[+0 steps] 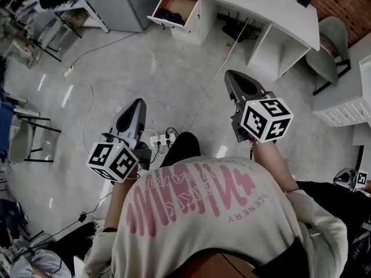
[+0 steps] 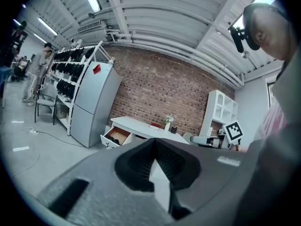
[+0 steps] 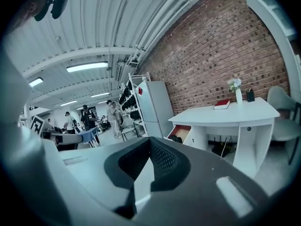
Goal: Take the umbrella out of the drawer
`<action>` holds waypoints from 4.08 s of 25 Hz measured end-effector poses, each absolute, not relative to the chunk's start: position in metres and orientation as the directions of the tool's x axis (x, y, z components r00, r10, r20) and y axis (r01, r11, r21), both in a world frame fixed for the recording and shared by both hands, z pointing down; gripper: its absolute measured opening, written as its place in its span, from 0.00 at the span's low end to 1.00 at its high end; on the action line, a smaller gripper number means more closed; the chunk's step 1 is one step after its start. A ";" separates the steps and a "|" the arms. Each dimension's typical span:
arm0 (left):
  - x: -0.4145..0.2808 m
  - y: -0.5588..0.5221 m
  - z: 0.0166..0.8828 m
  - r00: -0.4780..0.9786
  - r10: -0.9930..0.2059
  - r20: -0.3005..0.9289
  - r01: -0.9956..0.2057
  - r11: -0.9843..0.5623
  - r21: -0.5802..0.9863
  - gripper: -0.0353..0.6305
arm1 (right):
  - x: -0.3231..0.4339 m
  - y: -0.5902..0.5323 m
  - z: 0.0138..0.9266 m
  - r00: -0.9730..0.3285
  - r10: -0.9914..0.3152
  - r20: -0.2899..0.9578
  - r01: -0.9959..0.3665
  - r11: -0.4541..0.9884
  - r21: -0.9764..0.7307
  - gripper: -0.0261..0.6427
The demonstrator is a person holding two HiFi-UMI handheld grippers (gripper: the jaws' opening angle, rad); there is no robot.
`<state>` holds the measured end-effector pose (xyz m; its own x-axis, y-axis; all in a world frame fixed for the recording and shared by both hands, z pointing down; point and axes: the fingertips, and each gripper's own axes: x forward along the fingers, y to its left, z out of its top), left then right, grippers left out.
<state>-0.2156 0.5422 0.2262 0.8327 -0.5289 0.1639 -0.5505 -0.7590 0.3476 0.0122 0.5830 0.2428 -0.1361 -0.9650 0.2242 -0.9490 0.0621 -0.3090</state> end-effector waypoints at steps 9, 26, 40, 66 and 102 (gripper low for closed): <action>-0.176 0.494 0.247 0.871 -0.468 0.150 -0.485 -0.768 0.419 0.06 | 0.057 0.559 0.263 -0.039 -0.967 0.253 -0.934 -0.055 -0.354 0.06; -0.146 0.290 0.241 0.863 -0.485 0.140 -0.490 -0.740 0.460 0.06 | 0.070 0.338 0.253 -0.109 -0.952 0.287 -0.944 0.008 -0.331 0.06; -0.143 0.177 0.220 0.850 -0.519 0.090 -0.504 -0.752 0.426 0.06 | 0.080 0.227 0.244 -0.122 -0.963 0.239 -0.940 0.034 -0.340 0.06; -0.107 0.044 0.261 0.664 -0.729 0.168 -0.686 -0.504 0.524 0.06 | 0.096 0.013 0.268 -0.460 -0.835 0.301 -0.869 0.354 -0.346 0.06; -0.013 -0.038 0.283 0.539 -0.816 0.209 -0.773 -0.381 0.507 0.06 | 0.182 -0.099 0.317 -0.602 -0.726 0.333 -0.780 0.445 -0.440 0.06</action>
